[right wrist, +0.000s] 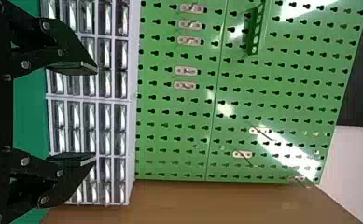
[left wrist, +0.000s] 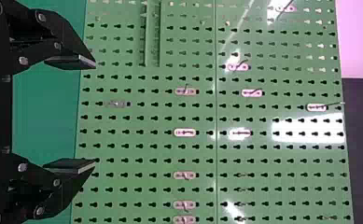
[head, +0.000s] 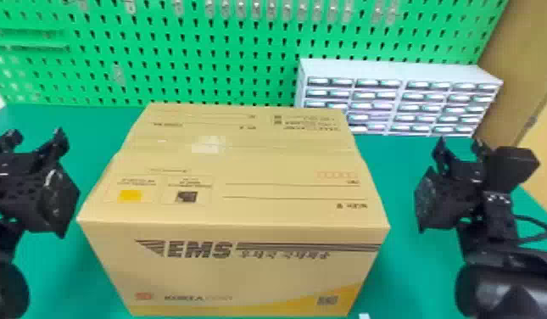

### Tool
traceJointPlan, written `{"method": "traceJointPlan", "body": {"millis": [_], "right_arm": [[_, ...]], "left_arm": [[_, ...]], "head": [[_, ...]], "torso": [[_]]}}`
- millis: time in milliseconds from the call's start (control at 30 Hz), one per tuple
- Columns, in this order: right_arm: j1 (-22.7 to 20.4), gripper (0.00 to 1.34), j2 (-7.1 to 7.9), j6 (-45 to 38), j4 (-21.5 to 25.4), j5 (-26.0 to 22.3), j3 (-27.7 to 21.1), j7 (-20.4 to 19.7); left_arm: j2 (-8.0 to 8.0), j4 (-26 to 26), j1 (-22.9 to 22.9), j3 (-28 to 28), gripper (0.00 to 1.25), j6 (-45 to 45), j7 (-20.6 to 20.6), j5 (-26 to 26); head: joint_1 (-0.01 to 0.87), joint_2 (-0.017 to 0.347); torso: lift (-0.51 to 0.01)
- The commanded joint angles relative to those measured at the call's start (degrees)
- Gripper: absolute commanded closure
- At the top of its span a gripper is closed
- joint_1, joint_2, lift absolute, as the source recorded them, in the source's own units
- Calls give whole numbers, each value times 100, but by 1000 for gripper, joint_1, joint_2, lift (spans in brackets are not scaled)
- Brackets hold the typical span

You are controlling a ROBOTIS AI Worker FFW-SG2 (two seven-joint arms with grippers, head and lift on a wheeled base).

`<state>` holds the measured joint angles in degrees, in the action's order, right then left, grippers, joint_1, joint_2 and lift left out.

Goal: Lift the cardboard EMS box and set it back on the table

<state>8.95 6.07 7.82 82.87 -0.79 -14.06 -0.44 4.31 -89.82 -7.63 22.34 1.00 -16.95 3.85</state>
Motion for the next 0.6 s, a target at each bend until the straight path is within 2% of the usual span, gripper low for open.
{"method": "traceJointPlan", "body": {"millis": [0, 567], "right_arm": [[1, 590, 0, 0, 19, 0, 0, 0], [-8, 590, -27, 9, 45, 0, 0, 0]], "left_arm": [[0, 0, -11, -2, 498, -12, -2, 11], [0, -9, -19, -2, 498, -29, 7, 28]], "head": [[678, -15], [678, -15]], "torso": [[-92], [-92]]}}
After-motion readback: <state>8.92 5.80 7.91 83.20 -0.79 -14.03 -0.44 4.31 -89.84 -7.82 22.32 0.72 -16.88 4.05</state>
